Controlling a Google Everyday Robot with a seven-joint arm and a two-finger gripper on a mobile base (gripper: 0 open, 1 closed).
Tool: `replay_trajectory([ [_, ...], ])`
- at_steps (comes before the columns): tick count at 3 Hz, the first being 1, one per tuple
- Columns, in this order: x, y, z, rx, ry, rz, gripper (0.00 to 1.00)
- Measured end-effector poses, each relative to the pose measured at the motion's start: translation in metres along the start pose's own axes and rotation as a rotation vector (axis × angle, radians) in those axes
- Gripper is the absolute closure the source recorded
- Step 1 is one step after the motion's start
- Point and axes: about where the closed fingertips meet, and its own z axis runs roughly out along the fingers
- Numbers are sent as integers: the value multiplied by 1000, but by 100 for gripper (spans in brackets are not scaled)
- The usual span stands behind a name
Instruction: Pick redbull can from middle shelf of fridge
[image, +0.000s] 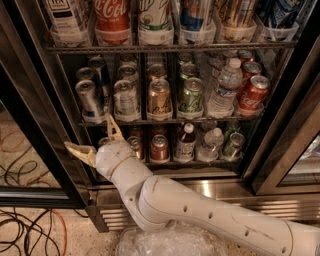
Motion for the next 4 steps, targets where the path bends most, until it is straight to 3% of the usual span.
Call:
replay_trajectory([
  [4,-10,-20,41,19,-34,-23,26],
])
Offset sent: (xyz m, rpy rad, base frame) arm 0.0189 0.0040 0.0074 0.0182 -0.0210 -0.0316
